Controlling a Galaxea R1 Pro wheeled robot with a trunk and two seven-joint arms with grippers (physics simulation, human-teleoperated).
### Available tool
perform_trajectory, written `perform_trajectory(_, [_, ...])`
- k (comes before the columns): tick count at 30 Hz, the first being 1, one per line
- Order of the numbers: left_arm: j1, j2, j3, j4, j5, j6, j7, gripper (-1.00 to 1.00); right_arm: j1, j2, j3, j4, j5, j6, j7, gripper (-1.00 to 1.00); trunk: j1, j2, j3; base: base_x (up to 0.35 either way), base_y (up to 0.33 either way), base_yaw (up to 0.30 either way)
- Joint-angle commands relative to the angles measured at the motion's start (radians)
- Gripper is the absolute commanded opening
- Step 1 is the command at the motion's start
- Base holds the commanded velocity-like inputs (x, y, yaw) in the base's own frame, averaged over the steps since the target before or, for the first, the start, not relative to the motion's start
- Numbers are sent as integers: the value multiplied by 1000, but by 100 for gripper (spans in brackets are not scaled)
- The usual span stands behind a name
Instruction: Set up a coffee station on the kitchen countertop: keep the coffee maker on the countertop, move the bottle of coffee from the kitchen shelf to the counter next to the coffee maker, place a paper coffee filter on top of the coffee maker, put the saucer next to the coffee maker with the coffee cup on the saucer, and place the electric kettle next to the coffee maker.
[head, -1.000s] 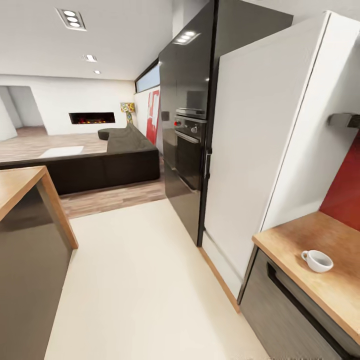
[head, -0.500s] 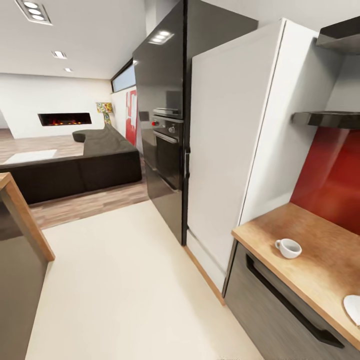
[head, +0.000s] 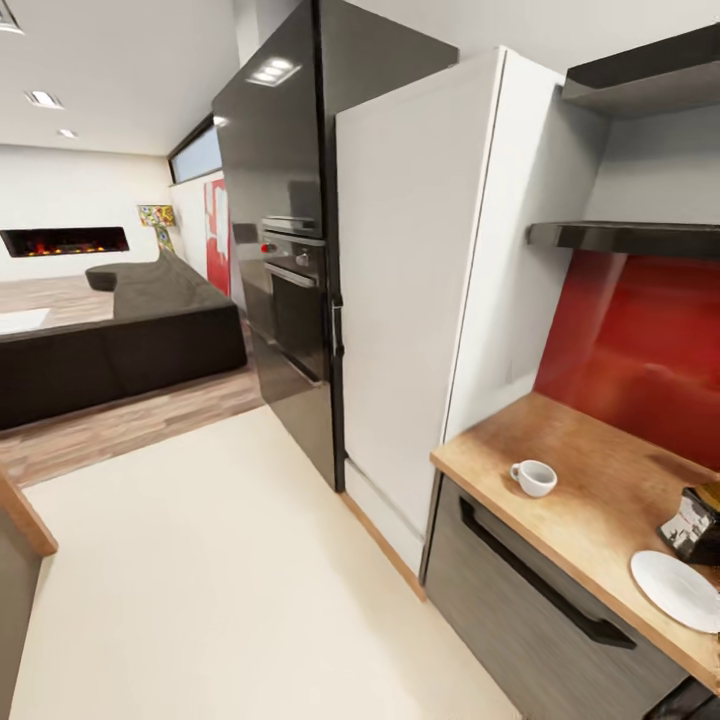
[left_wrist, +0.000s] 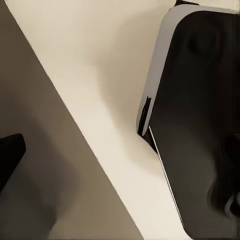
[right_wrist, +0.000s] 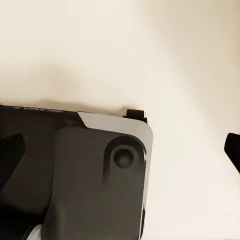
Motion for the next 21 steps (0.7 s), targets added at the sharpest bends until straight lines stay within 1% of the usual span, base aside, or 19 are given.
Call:
perform_trajectory(1, [-1,1,8,-1,-10,3,-18,100,-1,0,-8,0,8,-2,3,100,1,-2,-2,0,283,-264])
perform_trajectory(5, [-1,8,8,-6,-12,3,-113,100,-1,0,-8,0,8,-2,3,100,1,-2,-2,0,283,-264])
perform_trajectory(13, [-1,8,7,-7,-13,3,-126,100,-1,0,-8,0,8,-2,3,100,1,-2,-2,20,289,-264])
perform_trajectory(21, [-1,6,6,-7,-13,-1,-125,100,-1,0,-8,0,8,-2,2,100,1,-2,-2,220,258,-264])
